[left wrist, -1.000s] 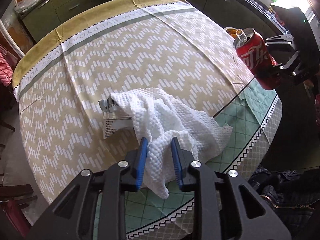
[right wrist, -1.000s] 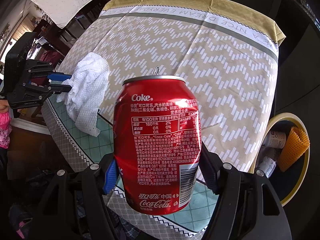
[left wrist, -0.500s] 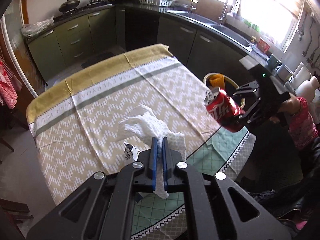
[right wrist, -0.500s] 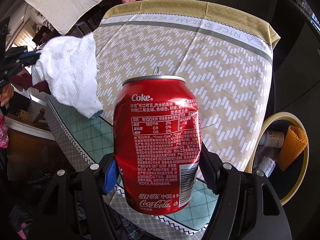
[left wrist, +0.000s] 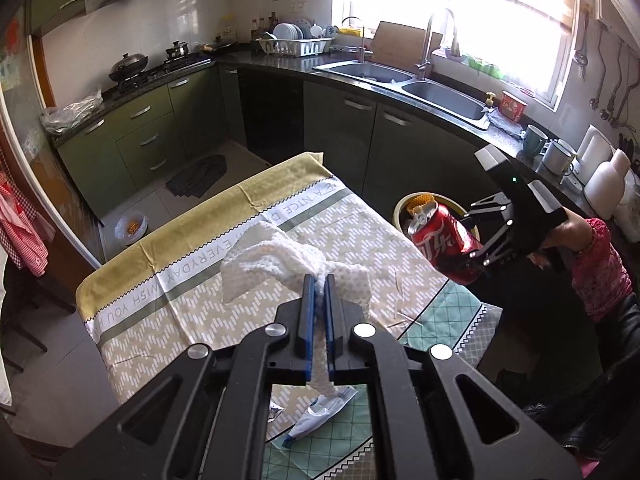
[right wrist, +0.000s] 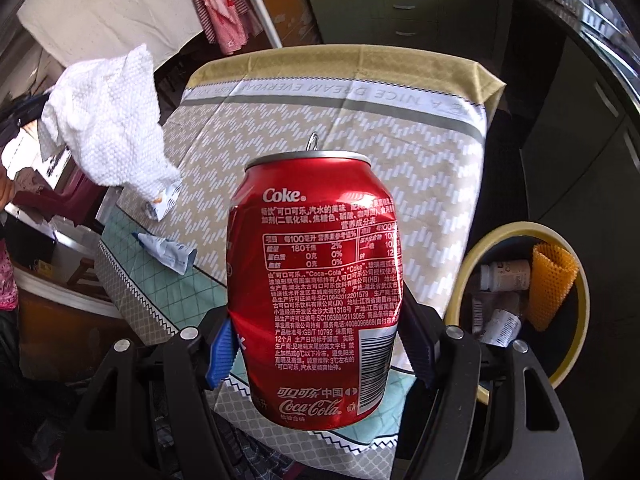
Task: Collect trash
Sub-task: 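Drop the Coke can and tissue into the bin with both grippers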
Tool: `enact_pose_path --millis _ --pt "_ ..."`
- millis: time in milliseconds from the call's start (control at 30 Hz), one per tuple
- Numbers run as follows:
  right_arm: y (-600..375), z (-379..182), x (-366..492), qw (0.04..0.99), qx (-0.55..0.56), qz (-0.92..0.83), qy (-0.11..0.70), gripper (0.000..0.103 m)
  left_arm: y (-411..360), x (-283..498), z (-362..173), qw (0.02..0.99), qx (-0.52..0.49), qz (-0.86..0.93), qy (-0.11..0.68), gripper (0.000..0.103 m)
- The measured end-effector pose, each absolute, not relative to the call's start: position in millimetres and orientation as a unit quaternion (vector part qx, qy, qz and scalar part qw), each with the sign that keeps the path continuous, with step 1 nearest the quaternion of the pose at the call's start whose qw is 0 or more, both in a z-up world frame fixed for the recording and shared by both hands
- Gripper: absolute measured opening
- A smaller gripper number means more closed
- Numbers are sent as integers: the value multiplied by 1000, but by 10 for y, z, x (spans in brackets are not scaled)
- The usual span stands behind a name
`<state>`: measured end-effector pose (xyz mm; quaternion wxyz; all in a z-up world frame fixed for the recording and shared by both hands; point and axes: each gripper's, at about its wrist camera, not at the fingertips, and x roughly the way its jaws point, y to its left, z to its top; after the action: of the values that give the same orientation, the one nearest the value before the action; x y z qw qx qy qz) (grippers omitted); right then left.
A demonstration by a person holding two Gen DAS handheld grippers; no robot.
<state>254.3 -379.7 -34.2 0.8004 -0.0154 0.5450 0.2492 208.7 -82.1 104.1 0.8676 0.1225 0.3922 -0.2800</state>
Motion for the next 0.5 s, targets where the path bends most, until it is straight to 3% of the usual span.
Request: enact_pose_path --millis 200,500 --pt "-4724 -391 2646 822 31 143 551 68 -1292 2165 980 849 141 -324 394 4" --pt "-5733 -1158 3014 809 69 20 584 69 -2088 2274 895 817 177 -376 399 5"
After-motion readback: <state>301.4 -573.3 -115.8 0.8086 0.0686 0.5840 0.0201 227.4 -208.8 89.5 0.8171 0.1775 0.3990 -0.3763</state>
